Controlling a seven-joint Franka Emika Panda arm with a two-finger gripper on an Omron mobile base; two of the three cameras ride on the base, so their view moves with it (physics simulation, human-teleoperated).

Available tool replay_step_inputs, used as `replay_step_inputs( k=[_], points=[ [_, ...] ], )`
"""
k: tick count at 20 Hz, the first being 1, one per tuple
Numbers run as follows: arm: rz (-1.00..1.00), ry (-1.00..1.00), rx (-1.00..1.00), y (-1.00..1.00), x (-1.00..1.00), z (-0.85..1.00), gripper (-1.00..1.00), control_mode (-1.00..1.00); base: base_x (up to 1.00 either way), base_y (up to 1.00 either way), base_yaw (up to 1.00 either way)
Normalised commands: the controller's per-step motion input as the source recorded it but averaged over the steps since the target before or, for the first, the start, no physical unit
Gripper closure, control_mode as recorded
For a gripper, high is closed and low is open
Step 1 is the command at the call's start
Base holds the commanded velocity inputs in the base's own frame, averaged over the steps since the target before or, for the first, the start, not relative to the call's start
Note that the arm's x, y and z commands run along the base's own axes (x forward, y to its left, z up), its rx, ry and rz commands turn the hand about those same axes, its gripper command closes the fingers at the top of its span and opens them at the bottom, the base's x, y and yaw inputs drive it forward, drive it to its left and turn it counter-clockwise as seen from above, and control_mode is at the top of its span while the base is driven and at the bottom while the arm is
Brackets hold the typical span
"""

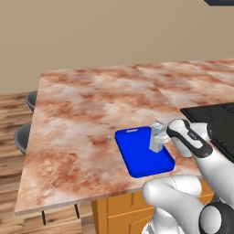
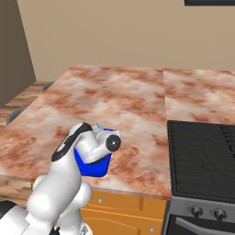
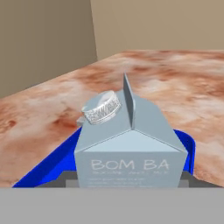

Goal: Take out the milk from the fridge and place it on the tray on the counter. Then take the sugar cube near the tray and place it in the tray.

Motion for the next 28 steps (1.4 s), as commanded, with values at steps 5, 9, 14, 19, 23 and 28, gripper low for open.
replay_step_inputs(
  k=[5, 9, 14, 19, 23, 28],
  points=[
    [0.0, 0.0, 0.0, 0.06, 0.02, -0.43, 1.0, -1.0, 0.0, 0.0, 0.0],
    [0.0, -0.01, 0.0, 0.09, 0.02, -0.32, 1.0, -1.0, 0.0, 0.0, 0.0],
    [0.0, 0.0, 0.0, 0.09, 0.0, -0.35, 1.0, -1.0, 0.0, 0.0, 0.0],
    [0.0, 0.0, 0.0, 0.06, 0.0, -0.37, 1.0, -1.0, 0.0, 0.0, 0.0],
    [0.0, 0.0, 0.0, 0.08, 0.0, -0.41, 1.0, -1.0, 0.0, 0.0, 0.0],
    [0.0, 0.0, -0.01, 0.15, -0.15, -0.18, -1.0, -1.0, 0.0, 0.0, 0.0]
  ],
)
